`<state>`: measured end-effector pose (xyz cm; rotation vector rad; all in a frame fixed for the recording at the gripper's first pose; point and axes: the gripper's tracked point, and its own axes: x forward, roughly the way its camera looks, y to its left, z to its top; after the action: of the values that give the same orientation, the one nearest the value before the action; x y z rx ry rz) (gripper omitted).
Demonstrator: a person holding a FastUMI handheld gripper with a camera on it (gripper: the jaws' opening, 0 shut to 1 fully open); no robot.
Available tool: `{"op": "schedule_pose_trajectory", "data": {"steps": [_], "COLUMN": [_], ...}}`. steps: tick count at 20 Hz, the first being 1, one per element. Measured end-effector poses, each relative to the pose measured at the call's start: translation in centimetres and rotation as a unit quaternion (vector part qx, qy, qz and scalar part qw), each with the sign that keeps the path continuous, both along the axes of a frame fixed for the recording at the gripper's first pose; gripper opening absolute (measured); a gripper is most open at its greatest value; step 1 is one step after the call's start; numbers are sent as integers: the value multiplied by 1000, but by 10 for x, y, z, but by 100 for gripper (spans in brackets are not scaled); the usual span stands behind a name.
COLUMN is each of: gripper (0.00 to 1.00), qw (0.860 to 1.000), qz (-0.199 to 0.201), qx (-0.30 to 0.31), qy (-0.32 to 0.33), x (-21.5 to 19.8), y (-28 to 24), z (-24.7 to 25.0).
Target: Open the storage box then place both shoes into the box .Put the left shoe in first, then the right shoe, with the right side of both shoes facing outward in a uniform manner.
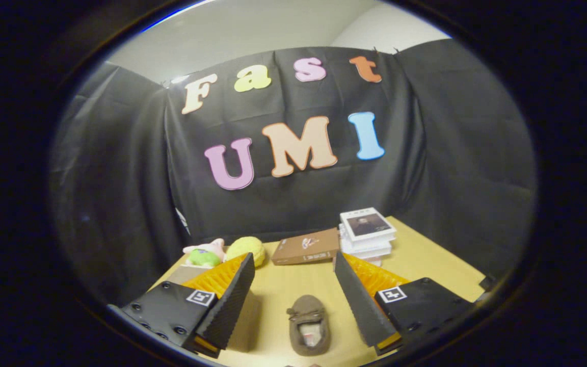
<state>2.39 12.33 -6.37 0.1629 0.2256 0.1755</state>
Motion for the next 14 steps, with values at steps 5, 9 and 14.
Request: {"op": "schedule_pose_trajectory", "data": {"steps": [5,9,14], "gripper": [100,100,100], "qw": [990,947,867], "qz": [40,69,46], "qx": [84,220,365], "qy": [103,224,335], "x": [2,-6,-20], "y": [35,69,88], "z": [-48,-98,-147]}}
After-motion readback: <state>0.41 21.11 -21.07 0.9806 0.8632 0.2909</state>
